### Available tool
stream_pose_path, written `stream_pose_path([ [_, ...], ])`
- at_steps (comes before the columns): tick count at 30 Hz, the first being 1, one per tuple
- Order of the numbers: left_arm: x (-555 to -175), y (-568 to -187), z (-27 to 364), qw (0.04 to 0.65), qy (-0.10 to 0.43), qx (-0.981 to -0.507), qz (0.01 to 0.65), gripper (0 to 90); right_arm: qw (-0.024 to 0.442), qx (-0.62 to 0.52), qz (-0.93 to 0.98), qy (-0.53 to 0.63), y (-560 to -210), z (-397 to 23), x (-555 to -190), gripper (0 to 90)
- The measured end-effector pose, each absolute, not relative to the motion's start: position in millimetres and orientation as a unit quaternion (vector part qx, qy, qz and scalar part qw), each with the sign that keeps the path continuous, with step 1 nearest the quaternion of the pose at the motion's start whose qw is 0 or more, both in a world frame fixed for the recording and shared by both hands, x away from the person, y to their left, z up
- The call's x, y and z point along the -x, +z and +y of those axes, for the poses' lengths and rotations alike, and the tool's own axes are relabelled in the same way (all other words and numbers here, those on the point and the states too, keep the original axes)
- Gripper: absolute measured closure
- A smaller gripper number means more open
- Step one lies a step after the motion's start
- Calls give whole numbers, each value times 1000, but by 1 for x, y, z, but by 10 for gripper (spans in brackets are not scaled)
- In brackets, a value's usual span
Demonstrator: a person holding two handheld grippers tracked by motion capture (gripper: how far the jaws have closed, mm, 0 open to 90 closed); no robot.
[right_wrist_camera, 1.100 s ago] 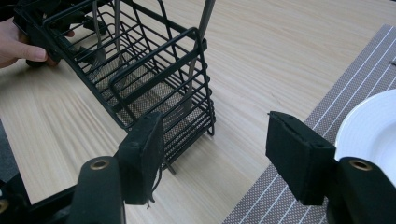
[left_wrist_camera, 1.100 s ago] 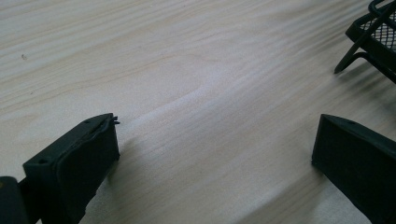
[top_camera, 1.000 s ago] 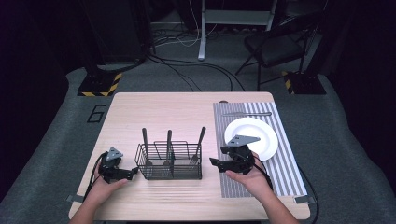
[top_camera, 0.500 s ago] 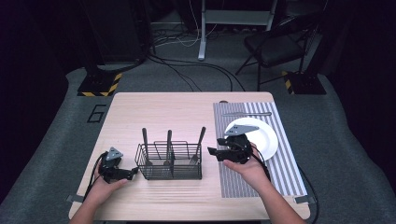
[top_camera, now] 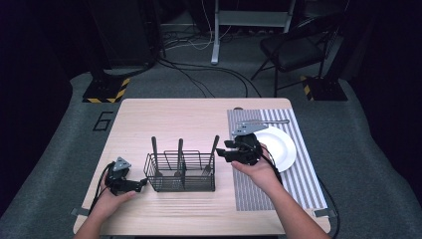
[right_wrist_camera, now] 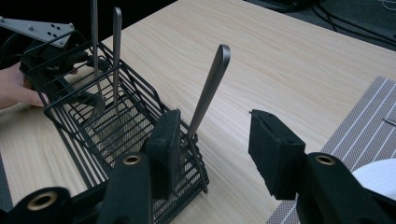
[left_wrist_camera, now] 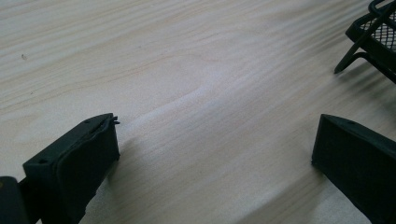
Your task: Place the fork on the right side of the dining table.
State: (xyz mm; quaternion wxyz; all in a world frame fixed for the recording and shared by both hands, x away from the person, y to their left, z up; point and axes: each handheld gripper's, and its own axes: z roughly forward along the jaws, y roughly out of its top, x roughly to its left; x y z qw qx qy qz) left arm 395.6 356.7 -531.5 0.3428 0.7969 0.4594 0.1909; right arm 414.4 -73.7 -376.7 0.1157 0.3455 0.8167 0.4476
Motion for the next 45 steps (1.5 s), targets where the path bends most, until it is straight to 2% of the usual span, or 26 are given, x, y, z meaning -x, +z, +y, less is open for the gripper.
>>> stream_pose_path([
  [29,-396,-532,357,343,191,-797,459,2,125,-337,810,463,-360,-56,-431,698],
  [39,-396,-531,357,343,190,-797,459,2,115,-342,807,468,-355,-55,-431,825],
  [45,-396,-531,357,343,190,-797,459,2,109,-329,809,475,-352,-50,-425,840],
])
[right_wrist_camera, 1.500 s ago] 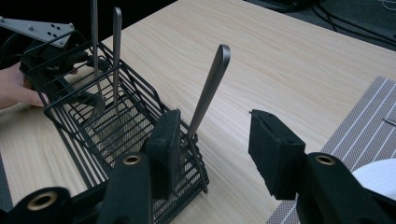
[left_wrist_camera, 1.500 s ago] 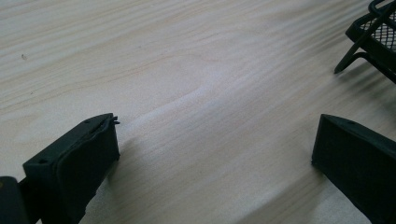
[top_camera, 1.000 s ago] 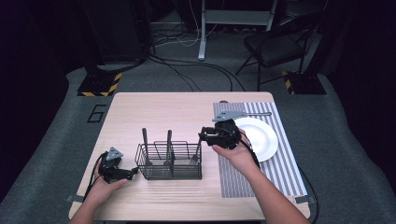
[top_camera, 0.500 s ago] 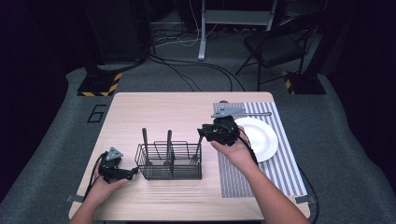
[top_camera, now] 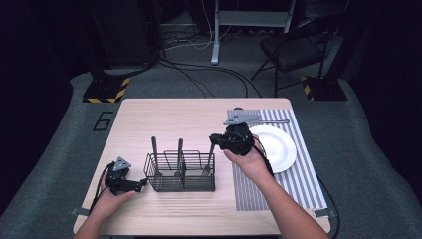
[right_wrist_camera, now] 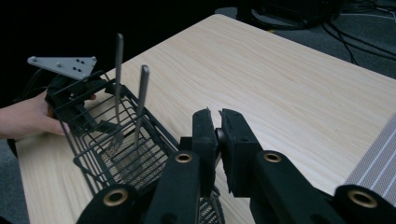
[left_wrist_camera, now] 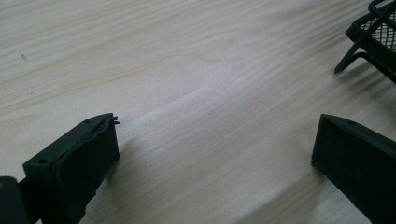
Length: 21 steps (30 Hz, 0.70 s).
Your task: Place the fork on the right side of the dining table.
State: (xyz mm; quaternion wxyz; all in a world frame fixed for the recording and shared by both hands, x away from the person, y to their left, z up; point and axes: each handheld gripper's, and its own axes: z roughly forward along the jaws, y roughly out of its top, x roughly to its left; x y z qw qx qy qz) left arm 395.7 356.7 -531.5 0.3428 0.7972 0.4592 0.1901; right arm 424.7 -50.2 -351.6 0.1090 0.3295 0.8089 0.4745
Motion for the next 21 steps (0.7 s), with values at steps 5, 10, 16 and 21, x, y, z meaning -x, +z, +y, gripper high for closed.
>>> stream_pose_path([
  [5,-396,-531,357,343,190,-797,459,3,106,-313,814,477,-347,-41,-418,850],
  [10,-396,-531,357,343,190,-797,459,3,105,-299,820,477,-342,-34,-415,866],
  [16,-396,-531,357,343,191,-797,459,2,103,-288,826,473,-339,-30,-412,867],
  [21,-396,-531,357,343,191,-797,459,2,98,-284,824,480,-331,-30,-409,868],
])
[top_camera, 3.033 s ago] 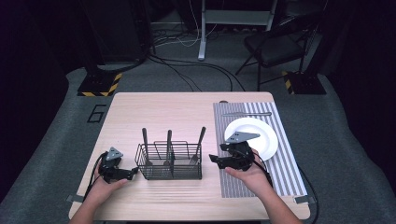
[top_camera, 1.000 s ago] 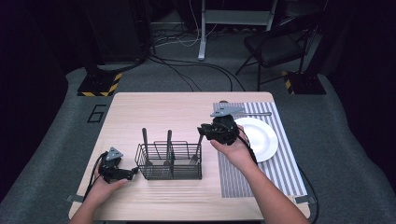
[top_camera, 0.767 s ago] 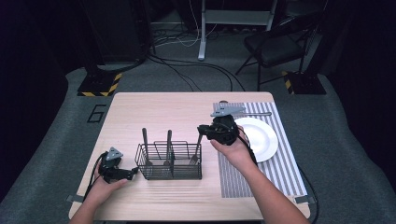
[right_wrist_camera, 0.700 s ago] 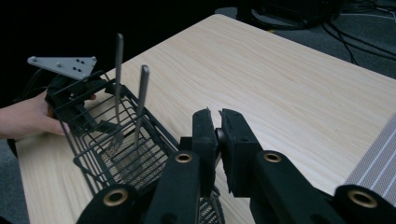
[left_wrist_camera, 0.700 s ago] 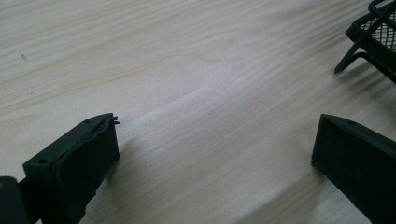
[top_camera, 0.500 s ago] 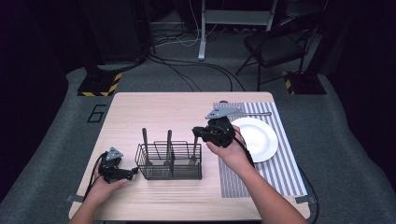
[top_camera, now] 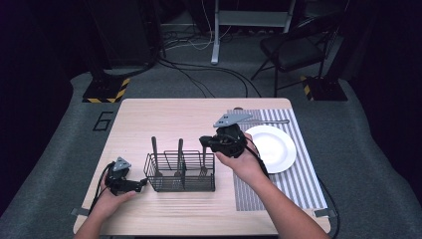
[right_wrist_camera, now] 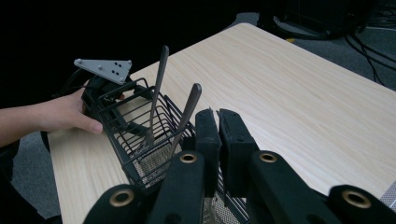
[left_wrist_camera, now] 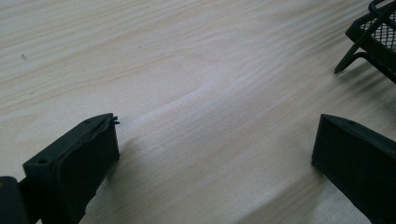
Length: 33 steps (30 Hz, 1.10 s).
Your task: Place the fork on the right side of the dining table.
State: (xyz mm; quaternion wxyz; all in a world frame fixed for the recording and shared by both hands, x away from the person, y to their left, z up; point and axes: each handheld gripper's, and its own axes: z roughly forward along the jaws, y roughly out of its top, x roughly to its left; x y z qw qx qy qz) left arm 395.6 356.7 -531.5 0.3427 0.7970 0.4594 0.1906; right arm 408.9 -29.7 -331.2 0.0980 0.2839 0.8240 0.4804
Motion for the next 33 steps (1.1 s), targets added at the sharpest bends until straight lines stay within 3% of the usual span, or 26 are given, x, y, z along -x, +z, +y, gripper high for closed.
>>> stream_pose_path([
  [33,-396,-531,357,343,190,-797,460,2,124,-259,815,502,-255,-35,-399,869],
])
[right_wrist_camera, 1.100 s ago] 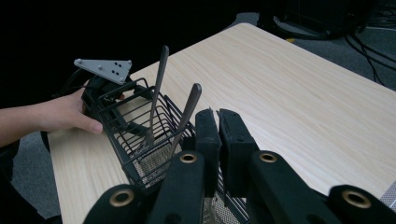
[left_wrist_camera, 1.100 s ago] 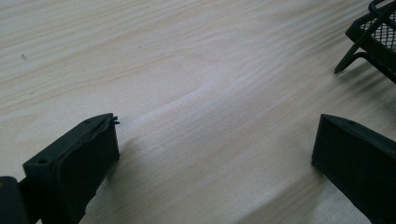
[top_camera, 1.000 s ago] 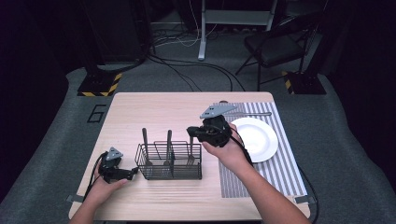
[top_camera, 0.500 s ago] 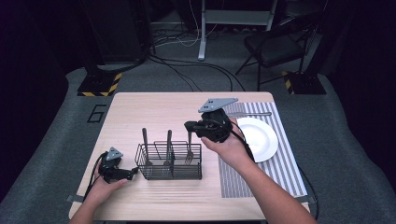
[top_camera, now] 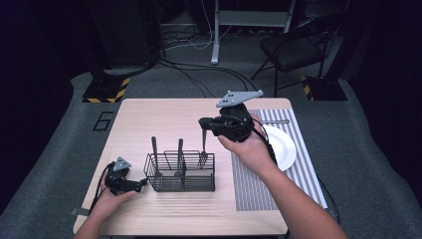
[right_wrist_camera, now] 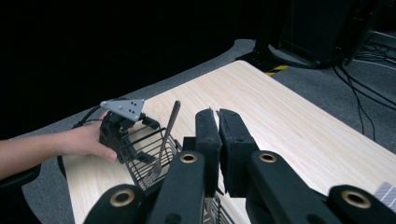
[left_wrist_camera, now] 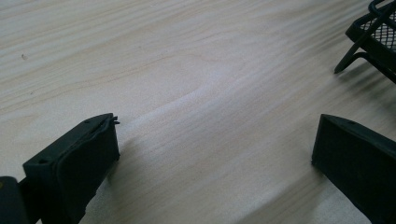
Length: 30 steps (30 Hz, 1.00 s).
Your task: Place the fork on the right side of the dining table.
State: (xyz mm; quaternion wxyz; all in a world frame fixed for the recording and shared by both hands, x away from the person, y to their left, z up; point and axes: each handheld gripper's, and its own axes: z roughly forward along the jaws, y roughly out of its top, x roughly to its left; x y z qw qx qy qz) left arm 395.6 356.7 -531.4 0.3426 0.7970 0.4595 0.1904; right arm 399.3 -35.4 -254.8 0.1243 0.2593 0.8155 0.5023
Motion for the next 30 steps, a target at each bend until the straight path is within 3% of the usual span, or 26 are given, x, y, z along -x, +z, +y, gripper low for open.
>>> stream_pose_path([
  [18,-396,-531,357,343,191,-797,459,2,178,-294,792,504,-225,-72,-402,870],
  [30,-396,-531,357,343,190,-797,459,2,198,-320,785,493,-245,-100,-396,870],
])
